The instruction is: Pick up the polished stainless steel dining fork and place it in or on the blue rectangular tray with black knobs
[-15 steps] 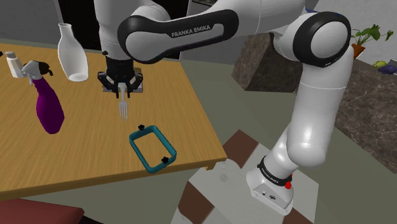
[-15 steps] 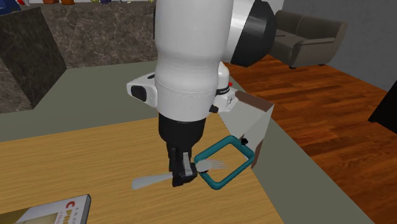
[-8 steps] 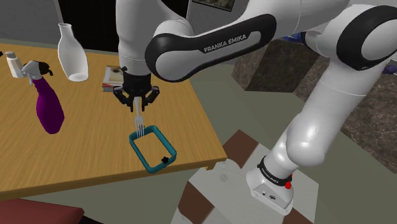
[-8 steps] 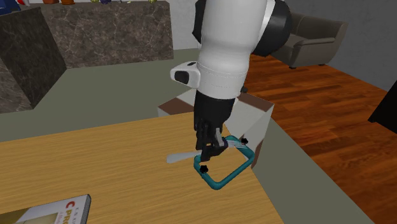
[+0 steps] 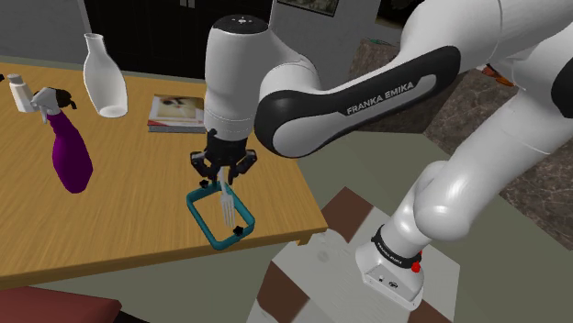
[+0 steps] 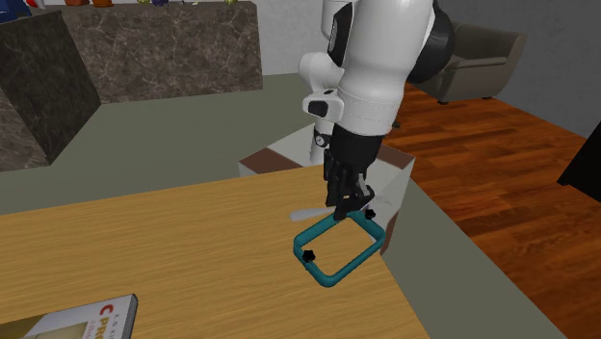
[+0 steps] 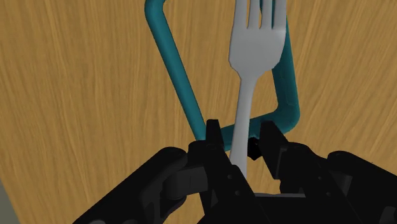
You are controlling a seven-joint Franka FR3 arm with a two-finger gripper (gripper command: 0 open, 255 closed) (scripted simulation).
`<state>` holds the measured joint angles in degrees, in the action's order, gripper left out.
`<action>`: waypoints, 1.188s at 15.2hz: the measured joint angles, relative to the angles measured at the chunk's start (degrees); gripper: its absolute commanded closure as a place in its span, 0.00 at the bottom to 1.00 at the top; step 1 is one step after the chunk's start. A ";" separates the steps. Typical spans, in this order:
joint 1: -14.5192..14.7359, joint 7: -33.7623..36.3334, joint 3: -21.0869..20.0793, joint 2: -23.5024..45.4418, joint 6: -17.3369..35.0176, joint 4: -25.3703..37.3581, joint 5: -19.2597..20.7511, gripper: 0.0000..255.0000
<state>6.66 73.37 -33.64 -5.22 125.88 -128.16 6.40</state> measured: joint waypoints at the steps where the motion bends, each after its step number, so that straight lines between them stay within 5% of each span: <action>1: 0.05 0.36 -0.12 0.18 0.65 -0.52 0.18 1.00; 14: -0.16 3.30 -0.49 3.81 6.24 -3.35 3.45 1.00; 15: -0.16 3.30 -0.49 3.82 6.25 -3.35 3.45 0.00; 18: -0.16 3.31 -0.49 3.82 6.26 -3.34 3.46 0.00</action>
<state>6.51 76.68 -34.14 -1.40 132.14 -131.50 9.86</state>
